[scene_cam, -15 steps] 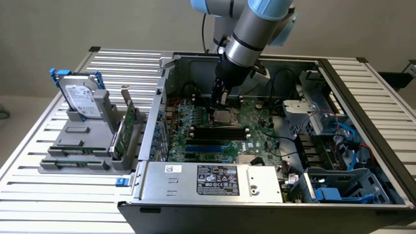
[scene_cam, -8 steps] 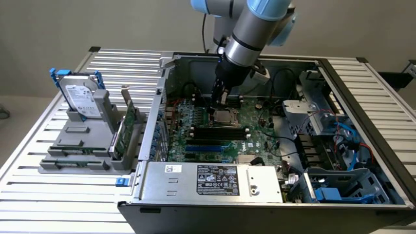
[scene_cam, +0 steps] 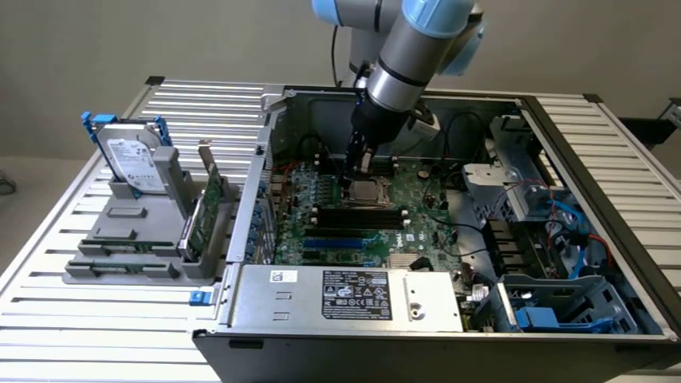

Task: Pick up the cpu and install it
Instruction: 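Place the cpu into insertion slot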

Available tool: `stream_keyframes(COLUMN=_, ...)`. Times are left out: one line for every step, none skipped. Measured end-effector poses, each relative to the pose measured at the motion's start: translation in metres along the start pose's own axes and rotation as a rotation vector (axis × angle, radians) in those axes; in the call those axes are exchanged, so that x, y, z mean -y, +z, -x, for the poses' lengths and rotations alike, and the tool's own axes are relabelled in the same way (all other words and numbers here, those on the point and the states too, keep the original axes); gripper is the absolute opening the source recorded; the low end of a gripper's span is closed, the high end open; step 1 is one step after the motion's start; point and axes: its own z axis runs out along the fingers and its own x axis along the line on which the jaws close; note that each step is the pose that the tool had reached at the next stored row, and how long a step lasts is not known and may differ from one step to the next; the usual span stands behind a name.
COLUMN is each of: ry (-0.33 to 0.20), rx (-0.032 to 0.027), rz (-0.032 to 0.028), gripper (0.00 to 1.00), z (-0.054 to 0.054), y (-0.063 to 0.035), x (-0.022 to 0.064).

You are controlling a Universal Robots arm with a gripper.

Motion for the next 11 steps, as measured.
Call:
stream_keyframes(ry=0.000, rx=0.0000, rz=0.0000, gripper=0.11, z=0.0000, y=0.0003, x=0.0000)
stream_keyframes(ry=0.000, rx=0.0001, rz=0.0001, gripper=0.11, z=0.0000, y=0.0005, x=0.0001)
stream_keyframes(ry=0.000, rx=0.0001, rz=0.0002, gripper=0.11, z=-0.0001, y=0.0008, x=0.0001)
stream_keyframes(ry=0.000, rx=0.0000, rz=0.0003, gripper=0.11, z=-0.0001, y=0.0010, x=0.0001)
stream_keyframes(ry=0.000, rx=0.0000, rz=0.0006, gripper=0.11, z=-0.0001, y=0.0013, x=0.0001)
stream_keyframes(ry=0.000, rx=0.0000, rz=0.0010, gripper=0.11, z=-0.0001, y=0.0016, x=0.0001)
stream_keyframes(ry=0.000, rx=-0.0001, rz=0.0015, gripper=0.11, z=-0.0002, y=0.0020, x=0.0000)
stream_keyframes(ry=0.000, rx=-0.0003, rz=0.0021, gripper=0.11, z=-0.0002, y=0.0026, x=-0.0001)
stream_keyframes(ry=0.000, rx=-0.0002, rz=0.0025, gripper=0.11, z=-0.0002, y=0.0031, x=-0.0002)
stream_keyframes(ry=0.000, rx=-0.0001, rz=0.0029, gripper=0.11, z=-0.0002, y=0.0035, x=-0.0003)
stream_keyframes(ry=0.000, rx=-0.0001, rz=0.0033, gripper=0.11, z=-0.0002, y=0.0039, x=-0.0004)
